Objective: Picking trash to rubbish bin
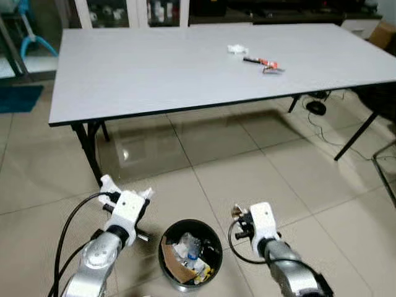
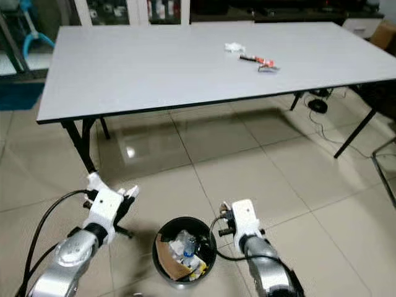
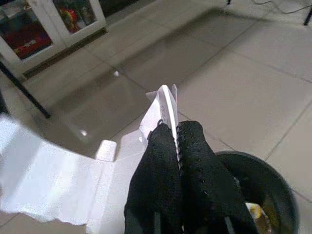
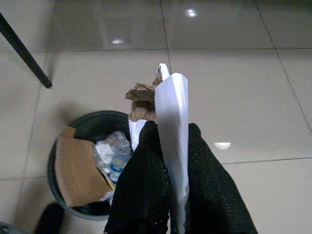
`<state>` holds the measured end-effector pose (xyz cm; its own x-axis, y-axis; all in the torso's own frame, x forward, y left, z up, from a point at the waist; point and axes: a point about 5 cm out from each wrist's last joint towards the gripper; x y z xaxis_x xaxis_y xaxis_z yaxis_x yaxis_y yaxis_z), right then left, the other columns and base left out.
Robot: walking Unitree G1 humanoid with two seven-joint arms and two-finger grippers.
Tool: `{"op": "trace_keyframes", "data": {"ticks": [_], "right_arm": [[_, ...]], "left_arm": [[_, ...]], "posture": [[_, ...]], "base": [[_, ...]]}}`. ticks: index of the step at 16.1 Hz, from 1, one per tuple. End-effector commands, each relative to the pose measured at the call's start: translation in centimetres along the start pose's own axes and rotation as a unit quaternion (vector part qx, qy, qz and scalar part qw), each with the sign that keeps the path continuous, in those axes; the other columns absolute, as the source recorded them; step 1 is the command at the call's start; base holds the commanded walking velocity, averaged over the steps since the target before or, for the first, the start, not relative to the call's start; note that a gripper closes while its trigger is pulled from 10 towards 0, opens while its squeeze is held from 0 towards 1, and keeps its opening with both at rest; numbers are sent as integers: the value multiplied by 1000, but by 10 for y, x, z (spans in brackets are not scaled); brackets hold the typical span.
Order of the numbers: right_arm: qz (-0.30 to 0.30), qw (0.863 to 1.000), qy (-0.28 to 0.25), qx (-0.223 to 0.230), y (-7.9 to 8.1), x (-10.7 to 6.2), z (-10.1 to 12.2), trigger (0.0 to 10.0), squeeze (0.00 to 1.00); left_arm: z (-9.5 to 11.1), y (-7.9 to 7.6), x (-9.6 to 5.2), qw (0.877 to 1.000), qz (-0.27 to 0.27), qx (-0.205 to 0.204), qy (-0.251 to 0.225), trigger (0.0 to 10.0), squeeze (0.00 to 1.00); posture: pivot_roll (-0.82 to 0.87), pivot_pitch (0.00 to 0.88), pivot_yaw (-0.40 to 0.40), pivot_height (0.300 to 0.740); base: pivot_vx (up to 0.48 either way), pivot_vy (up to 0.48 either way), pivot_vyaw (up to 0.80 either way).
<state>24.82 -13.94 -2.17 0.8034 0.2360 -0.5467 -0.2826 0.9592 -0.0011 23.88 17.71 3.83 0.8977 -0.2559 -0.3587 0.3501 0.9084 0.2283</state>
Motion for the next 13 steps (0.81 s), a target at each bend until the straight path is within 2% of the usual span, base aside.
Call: {"op": "trace_keyframes", "data": {"ticks": [1,3,5,9,11,12,13], "right_arm": [[8,1000,19,-23,0,5,-4,10000,0],[29,997,42,-55,12,19,6,10000,0],[39,997,42,-56,17,27,20,10000,0],[47,995,-5,-83,27,41,64,10000,0],[43,996,-26,-75,28,44,79,10000,0],[44,996,-34,-73,29,45,84,10000,188],[48,996,-36,-67,30,45,86,10000,1000]], "left_arm": [[2,-7,-4,1000,-23,17,1,10000,0],[2,-4,-14,998,-43,46,5,10000,0],[3,0,-20,997,-50,57,9,10000,0],[7,7,-31,997,-45,63,11,10000,0],[7,7,-34,997,-44,63,14,10000,0],[7,7,-35,997,-45,63,17,10000,0],[7,7,-35,997,-45,62,18,10000,0]], "posture": [[7,53,-94,740],[24,76,-85,740],[34,87,-83,740],[59,122,-84,740],[60,127,-84,740],[60,127,-85,740],[59,128,-85,740]], "base": [[0,0,0],[0,0,0],[0,0,0],[0,0,0],[0,0,0],[0,0,0],[0,0,0]]}}
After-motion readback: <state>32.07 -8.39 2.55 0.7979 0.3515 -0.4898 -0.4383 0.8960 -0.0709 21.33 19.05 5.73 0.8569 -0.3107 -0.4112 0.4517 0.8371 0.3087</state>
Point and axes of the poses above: a point about 5 cm out from each wrist's last joint towards the gripper, its own x axis pointing out of the wrist towards the gripper, its own z axis along the axis of the wrist's last joint, y = z × x
